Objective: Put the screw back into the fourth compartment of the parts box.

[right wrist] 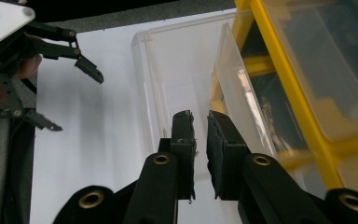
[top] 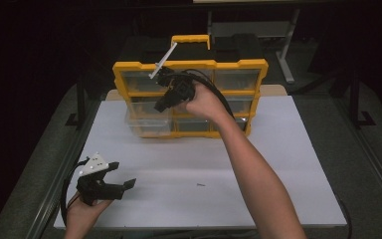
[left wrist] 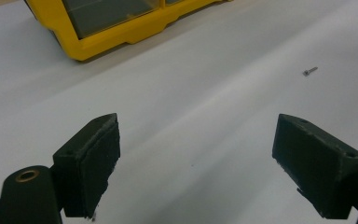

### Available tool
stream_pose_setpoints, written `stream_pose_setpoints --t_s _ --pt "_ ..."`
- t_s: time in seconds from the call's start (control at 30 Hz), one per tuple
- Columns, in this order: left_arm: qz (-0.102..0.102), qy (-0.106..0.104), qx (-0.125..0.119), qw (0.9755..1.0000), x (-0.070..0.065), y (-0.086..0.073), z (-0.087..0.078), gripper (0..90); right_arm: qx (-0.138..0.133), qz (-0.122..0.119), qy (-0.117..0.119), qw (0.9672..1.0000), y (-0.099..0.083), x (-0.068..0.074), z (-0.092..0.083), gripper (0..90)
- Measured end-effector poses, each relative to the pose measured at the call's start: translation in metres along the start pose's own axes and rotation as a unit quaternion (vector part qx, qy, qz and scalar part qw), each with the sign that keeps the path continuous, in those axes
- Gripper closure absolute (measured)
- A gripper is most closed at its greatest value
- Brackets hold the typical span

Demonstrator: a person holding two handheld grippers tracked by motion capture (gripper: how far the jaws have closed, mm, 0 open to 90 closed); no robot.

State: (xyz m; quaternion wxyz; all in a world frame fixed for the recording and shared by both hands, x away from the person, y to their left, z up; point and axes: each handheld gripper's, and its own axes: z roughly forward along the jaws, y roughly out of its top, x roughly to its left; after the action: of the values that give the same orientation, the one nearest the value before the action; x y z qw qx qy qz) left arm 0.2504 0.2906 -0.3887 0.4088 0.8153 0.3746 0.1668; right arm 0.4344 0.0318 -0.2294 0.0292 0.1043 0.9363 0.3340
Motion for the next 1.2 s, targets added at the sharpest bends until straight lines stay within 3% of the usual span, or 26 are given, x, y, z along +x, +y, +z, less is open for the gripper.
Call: stream_pose_setpoints --t_s 0.23,0.27,0.5,0.53,0.83,1.2 --pt "0.012 0.001 0.003 0.9999 -0.001 0.001 0.001 14.6 -0.014 0.005 -0.012 0.9998 -0.027 0.007 -0.027 77.3" --pt "0.002 0.000 0.003 1.0000 -0.002 0.001 0.002 14.6 -0.015 0.006 -0.013 0.9998 -0.032 0.008 -0.029 77.3" --pt "0.010 0.002 0.005 0.9999 -0.001 0.001 0.002 14.6 -0.020 0.023 -0.015 0.9994 -0.072 0.013 -0.038 76.2" --pt "0.002 0.001 0.005 1.0000 -0.002 0.000 0.002 14.6 -0.020 0.027 -0.016 0.9993 -0.077 0.013 -0.038 75.7" --pt "-0.001 0.001 0.002 1.0000 -0.003 0.000 0.004 14.6 -0.021 0.047 -0.015 0.9986 -0.113 0.014 -0.032 71.0" --pt "-0.002 0.002 0.001 1.0000 -0.003 0.000 0.003 14.6 -0.013 0.055 -0.006 0.9984 -0.147 0.024 -0.009 66.7"
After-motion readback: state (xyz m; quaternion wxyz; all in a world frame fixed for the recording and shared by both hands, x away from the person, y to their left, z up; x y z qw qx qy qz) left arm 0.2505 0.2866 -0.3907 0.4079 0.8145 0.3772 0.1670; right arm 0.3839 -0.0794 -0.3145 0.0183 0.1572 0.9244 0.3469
